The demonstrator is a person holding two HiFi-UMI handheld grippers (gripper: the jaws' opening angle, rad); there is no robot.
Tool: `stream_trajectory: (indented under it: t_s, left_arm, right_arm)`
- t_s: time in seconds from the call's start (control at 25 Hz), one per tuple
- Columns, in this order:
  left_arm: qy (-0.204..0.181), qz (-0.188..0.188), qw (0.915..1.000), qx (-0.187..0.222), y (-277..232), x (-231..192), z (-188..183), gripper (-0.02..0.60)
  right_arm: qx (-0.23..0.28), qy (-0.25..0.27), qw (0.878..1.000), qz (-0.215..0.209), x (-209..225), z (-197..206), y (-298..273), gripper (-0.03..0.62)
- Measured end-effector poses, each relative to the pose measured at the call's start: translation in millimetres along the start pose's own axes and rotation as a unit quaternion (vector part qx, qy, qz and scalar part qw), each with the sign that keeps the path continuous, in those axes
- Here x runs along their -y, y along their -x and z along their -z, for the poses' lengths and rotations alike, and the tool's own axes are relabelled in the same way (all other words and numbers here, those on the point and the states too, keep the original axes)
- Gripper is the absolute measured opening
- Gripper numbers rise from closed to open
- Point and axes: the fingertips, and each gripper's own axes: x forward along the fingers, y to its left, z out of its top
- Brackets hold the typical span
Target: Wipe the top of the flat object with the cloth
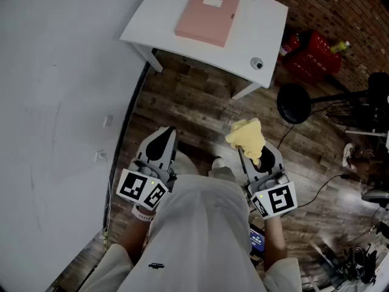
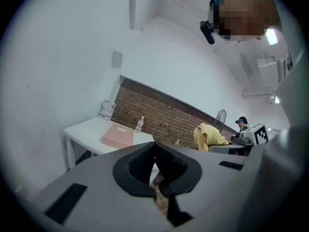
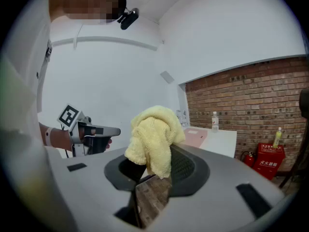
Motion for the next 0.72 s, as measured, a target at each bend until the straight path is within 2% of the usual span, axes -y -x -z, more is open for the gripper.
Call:
stream_trajectory:
  t_s: [0.16, 0.24, 0.48, 0.6, 0.72]
  left_arm:
    - [-0.009, -0.001, 1.0000, -0.004, -2.1, 71.6, 21.0, 0.017]
    - [-0.013, -0.005, 0.9999, -0.004, 3.8, 94.4, 28.6, 0.017]
    - [-0.014, -0.002, 0.9998, -0.011, 15.2, 131.4, 49.2, 0.017]
    - [-0.025, -0.011, 0.9996, 0.006, 23.5, 143.7, 44.9, 0.017]
    - [-0.039, -0.023, 0.9986, 0.026, 29.8, 148.7, 35.5, 0.017]
  right_arm:
    - [0.017, -0.030, 0.999, 0.005, 25.4, 11.2, 49.9, 0.110]
    - [0.016, -0.037, 0.999, 0.002, 26.3, 18.9, 64.8, 0.110]
    - [0.035, -0.034, 0.999, -0.007, 19.4, 20.7, 86.0, 0.117]
    - [0.049, -0.034, 0.998, -0.013, 16.4, 20.5, 98.2, 0.117]
    - [0.074, -0.063, 0.995, -0.030, 17.6, 16.9, 104.1, 0.114]
